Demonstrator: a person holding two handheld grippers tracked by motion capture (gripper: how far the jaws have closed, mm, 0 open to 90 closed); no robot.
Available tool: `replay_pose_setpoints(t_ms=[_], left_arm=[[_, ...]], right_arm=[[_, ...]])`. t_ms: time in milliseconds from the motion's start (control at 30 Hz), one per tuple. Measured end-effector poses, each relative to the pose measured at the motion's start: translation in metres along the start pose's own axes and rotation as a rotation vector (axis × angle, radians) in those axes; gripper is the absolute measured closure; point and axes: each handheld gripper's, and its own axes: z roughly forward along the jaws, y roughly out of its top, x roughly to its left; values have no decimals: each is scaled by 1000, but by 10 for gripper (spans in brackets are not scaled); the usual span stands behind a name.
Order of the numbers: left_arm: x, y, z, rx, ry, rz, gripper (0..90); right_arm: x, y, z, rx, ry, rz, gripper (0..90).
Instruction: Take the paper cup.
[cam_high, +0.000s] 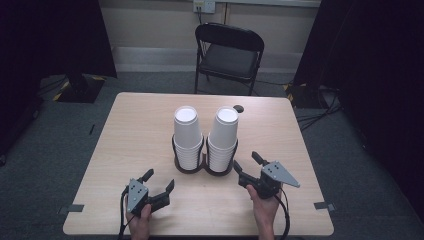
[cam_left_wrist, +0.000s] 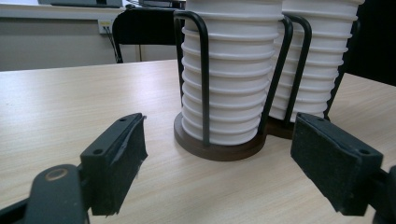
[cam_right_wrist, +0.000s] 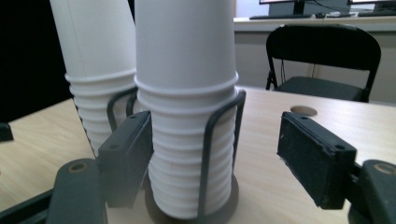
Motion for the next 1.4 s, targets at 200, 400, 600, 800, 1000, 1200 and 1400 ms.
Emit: replay_pose_setpoints(t_ms=[200, 400, 600, 800, 1000, 1200, 1400], left_arm=[[1, 0, 0, 2, -7, -7, 207], [1, 1, 1, 11, -20, 1, 207], [-1, 1, 2, 26, -15, 26, 200], [-1, 0, 1, 8, -21, 25, 197], [-2, 0, 1, 13, -25, 39, 184], [-2, 1, 2, 21, -20, 37, 177], [-1, 0, 0, 7, -16, 28, 169]], right_arm=[[0, 22, 9, 6, 43, -1, 198], [-1, 44, 18, -33, 41, -2, 135], [0, 64, 31, -34, 54, -25, 133], [3, 82, 43, -40, 81, -38, 134], [5, 90, 53, -26, 98, -45, 134], [4, 95, 70, -9, 120, -31, 133], [5, 94, 83, 21, 137, -31, 133]])
